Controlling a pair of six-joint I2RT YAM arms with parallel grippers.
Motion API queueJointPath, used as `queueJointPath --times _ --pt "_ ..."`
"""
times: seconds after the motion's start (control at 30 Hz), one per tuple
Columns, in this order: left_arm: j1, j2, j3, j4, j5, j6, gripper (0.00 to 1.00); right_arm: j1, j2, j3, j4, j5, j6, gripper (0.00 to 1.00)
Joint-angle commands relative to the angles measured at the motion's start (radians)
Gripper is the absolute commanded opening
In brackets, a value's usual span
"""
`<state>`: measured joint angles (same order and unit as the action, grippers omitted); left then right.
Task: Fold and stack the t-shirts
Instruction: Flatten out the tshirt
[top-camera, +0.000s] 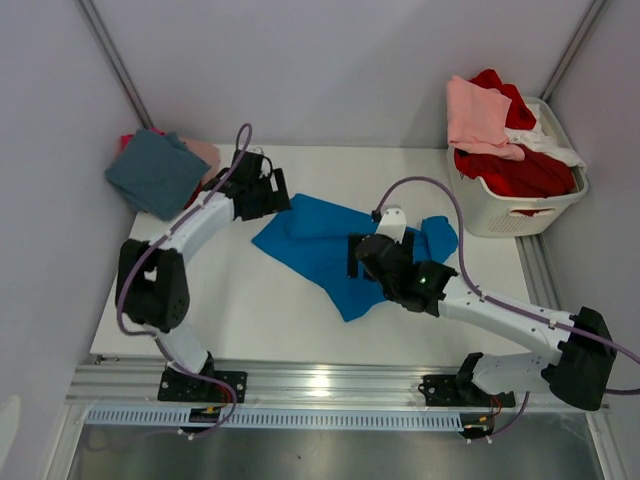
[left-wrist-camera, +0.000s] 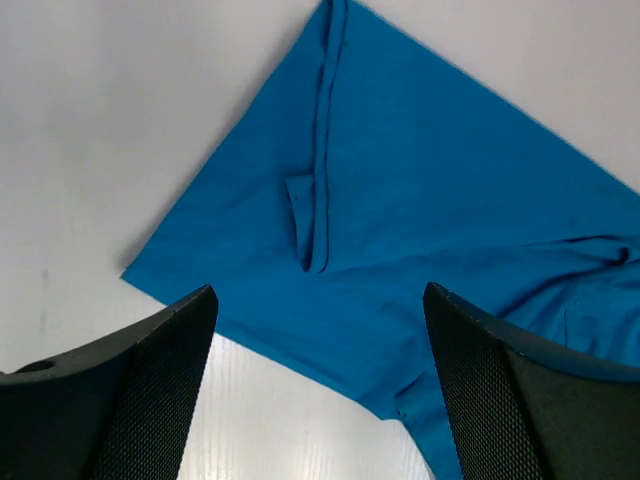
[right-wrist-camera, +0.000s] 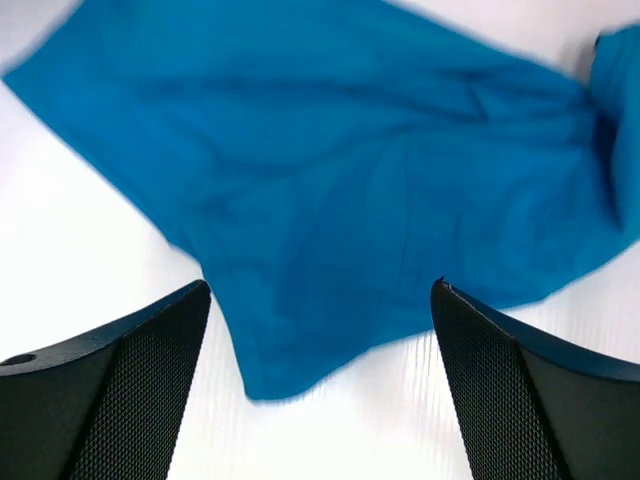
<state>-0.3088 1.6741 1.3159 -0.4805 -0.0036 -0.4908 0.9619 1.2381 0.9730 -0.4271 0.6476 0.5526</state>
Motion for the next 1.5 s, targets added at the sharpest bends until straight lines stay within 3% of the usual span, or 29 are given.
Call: queueJointPath --times 0.0,0.17,0.33,0.57,0.7,0.87,1.03,1.17,1.33,1.47 --pt "0.016 0.152 0.174 -0.139 0.209 0.035 0.87 0.067 -0.060 -0.033 -0.087 0.023 0.116 0.94" --pt "0.016 0.359 0.347 -0.246 0.272 0.060 0.83 0.136 -0.089 -0.079 -0.162 0.041 0.204 0.94" --pt "0.008 0.466 0.478 -0.340 0.291 0.075 0.82 0.152 -0.106 -0.109 -0.170 0.029 0.234 0.94" --pt "-0.007 0.513 0.493 -0.369 0.260 0.093 0.79 0.156 -0.109 -0.114 -0.179 0.049 0.240 0.94" --pt "-0.016 0.549 0.517 -0.380 0.280 0.100 0.68 0.156 -0.104 -0.111 -0.176 0.049 0.236 0.94" --pt "-0.023 0.578 0.536 -0.402 0.277 0.107 0.63 0.156 -0.106 -0.111 -0.183 0.060 0.241 0.94" --pt "-0.023 0.581 0.531 -0.400 0.290 0.118 0.40 0.156 -0.104 -0.122 -0.190 0.066 0.254 0.94" --pt "-0.023 0.556 0.516 -0.400 0.289 0.126 0.01 0.156 -0.085 -0.135 -0.162 0.072 0.248 0.93" --pt "-0.013 0.431 0.461 -0.379 0.232 0.132 0.01 0.156 0.004 -0.146 -0.066 0.055 0.211 0.94" --pt "0.008 0.288 0.351 -0.340 0.168 0.129 0.01 0.147 0.179 -0.091 -0.029 0.118 0.146 0.94"
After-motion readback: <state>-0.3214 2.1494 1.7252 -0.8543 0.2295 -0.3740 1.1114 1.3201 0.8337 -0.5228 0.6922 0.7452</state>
